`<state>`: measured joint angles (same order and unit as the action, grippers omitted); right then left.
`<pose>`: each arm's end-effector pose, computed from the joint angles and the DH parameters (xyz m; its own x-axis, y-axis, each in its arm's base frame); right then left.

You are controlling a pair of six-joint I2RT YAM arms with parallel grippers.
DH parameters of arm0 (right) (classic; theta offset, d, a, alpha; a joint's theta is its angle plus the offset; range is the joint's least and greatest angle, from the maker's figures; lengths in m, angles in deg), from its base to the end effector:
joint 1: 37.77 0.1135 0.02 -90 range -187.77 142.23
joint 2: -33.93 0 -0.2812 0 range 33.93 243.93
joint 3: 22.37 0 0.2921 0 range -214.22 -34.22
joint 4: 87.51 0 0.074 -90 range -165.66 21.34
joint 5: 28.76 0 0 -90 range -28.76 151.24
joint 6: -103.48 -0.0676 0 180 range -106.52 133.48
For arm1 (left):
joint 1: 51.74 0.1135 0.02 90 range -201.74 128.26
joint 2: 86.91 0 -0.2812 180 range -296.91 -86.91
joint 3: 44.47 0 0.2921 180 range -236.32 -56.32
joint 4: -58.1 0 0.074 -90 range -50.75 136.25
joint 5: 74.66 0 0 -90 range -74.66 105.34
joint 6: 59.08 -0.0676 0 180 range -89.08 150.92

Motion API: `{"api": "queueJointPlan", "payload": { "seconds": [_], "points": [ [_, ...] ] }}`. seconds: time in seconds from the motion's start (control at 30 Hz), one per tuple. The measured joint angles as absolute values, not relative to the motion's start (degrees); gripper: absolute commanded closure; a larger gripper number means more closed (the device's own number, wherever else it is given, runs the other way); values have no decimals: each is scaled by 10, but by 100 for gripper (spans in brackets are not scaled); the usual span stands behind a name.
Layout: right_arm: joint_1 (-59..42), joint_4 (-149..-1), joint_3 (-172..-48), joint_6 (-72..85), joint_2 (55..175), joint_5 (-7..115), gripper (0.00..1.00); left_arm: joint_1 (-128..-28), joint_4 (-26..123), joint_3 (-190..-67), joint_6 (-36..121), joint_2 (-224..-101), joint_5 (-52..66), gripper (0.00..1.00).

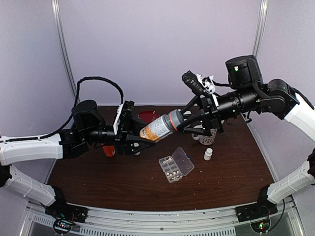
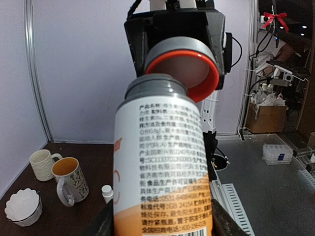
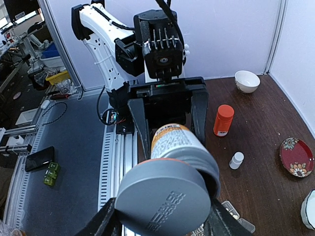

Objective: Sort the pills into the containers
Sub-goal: Close the lid of the pill bottle on the pill bottle.

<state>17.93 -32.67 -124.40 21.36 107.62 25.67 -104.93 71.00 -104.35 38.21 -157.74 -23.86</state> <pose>0.1442 0.2812 0.4645 -0.1167 -0.3690 -0.9221 -0.9907 -0.0225 0.1344 0.1700 -0.2984 0.3279 -0.1065 -0.0218 -0.9941 0.9934 -0.0445 -0.1055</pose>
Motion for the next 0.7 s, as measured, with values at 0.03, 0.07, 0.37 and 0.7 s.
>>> {"api": "queueJointPlan", "payload": {
  "seconds": [0.03, 0.07, 0.37, 0.7],
  "points": [
    [182, -317, -1256, 221, 1085, 263, 100, -1049, 696, -1047, 379, -1579, -244, 100],
    [184, -311, -1263, 225, 1091, 267, 100, -1049, 683, -1052, 377, -1582, -249, 100],
    [196, -256, -1292, 269, 1123, 301, 100, -1045, 617, -1059, 373, -1586, -269, 100],
    [197, -213, -1297, 311, 1135, 329, 100, -1046, 614, -1059, 374, -1579, -285, 100]
  ]
}}
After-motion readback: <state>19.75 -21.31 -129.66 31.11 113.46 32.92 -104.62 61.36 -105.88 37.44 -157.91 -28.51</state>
